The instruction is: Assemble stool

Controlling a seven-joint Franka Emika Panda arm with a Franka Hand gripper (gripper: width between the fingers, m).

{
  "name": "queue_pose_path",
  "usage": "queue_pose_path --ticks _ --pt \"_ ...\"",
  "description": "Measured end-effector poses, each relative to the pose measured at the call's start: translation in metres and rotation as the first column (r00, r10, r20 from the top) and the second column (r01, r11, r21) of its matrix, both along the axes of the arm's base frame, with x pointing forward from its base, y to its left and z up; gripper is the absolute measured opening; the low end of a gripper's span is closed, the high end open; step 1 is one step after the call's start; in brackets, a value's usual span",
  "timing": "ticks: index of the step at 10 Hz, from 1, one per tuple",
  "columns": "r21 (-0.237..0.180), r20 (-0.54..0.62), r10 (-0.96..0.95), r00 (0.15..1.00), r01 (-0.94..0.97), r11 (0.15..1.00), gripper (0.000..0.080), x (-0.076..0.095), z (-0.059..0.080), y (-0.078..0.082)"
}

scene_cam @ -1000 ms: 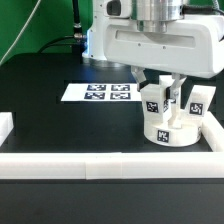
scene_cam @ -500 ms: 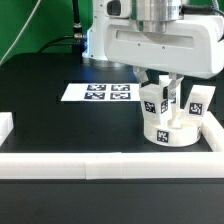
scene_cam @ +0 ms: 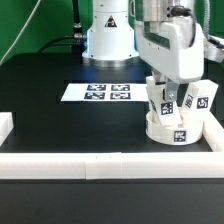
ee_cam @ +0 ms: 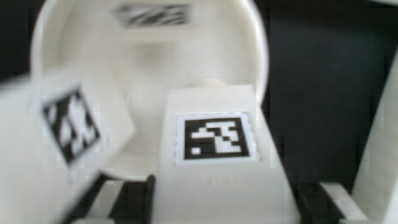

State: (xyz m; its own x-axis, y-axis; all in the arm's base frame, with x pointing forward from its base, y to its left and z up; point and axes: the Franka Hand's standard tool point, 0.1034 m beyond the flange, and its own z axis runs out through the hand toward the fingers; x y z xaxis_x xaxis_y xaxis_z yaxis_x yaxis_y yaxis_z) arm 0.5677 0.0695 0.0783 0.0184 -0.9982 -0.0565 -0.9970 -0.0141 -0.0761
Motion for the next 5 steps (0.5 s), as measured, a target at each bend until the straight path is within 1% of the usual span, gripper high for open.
queue_pose_path --ticks 1,3,5 --pt "0.006 -0.002 -0.074 0.997 0.074 0.997 0.0337 -0.0002 -0.0001 0.0037" --pt "0.019 -0.010 -0.197 0.980 0.197 0.980 0.0337 -0.0002 -0.0002 0.0037" --pt "0.026 -0.017 -0.279 0.960 0.279 0.960 0.0337 -0.0003 -0.0002 0.0042"
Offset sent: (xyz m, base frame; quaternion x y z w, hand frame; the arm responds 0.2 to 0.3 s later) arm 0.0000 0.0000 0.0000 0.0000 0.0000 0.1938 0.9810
